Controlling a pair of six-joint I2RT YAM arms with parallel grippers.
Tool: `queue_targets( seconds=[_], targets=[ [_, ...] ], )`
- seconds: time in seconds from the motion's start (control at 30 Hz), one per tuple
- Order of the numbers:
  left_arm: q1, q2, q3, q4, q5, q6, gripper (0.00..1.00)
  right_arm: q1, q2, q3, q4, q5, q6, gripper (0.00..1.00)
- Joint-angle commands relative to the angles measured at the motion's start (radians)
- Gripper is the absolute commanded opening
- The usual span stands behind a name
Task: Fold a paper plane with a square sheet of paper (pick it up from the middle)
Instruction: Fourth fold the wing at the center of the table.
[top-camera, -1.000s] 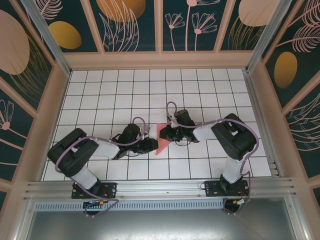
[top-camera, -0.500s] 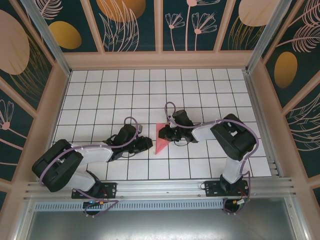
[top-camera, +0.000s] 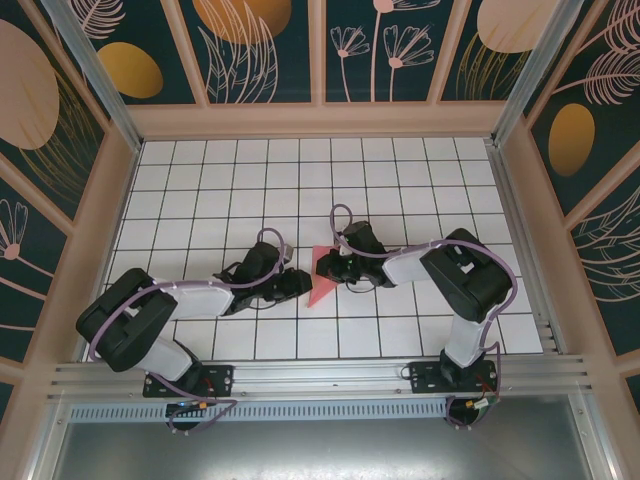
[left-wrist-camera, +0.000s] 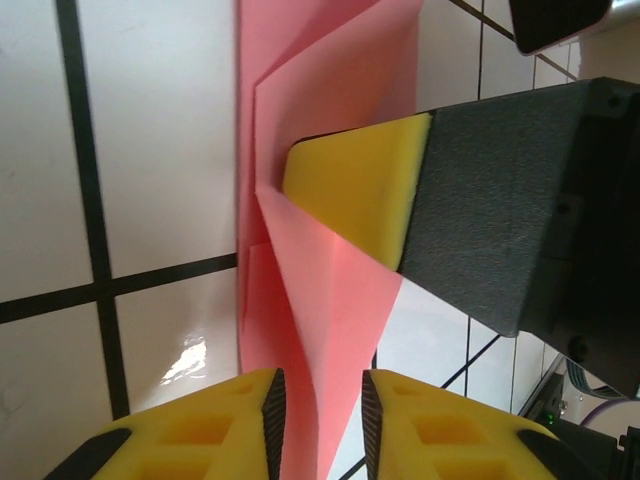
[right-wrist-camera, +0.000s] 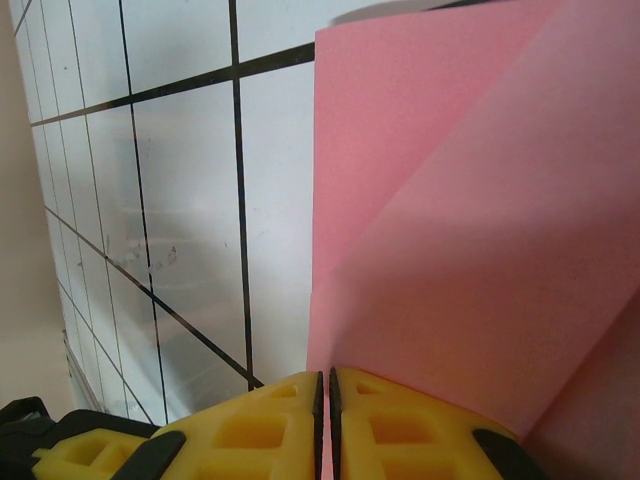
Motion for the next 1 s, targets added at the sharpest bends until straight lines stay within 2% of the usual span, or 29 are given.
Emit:
queue_targets(
  seconds=[0.0,0.23,0.63,0.87,0.97],
  targets=[
    [-0.005,0.023,0.028,-0.003,0.029,0.031,0.27,0.016,0.037,-0.031,-0.083,0.052,0.006,0.14],
    [-0.009,0.046,0.02,-0.012,0.054,0.041,0.28,0.016,0.041,-0.03,-0.084,0.052,0.004,0.14],
    [-0.017,0.092,0.016,-0.047,0.075,0.06,0.08,0.016,0.044,-0.029,-0.096,0.057,-0.001,0.14],
    [-0.032,0.104,-0.017,-0.077,0.054,0.058,0.09,0.016,0.055,-0.028,-0.114,0.076,-0.005,0.14],
    [-0.037,0.093,-0.021,-0.086,0.053,0.063,0.13,0.017,0.058,-0.028,-0.119,0.081,-0.006,0.14]
  ],
)
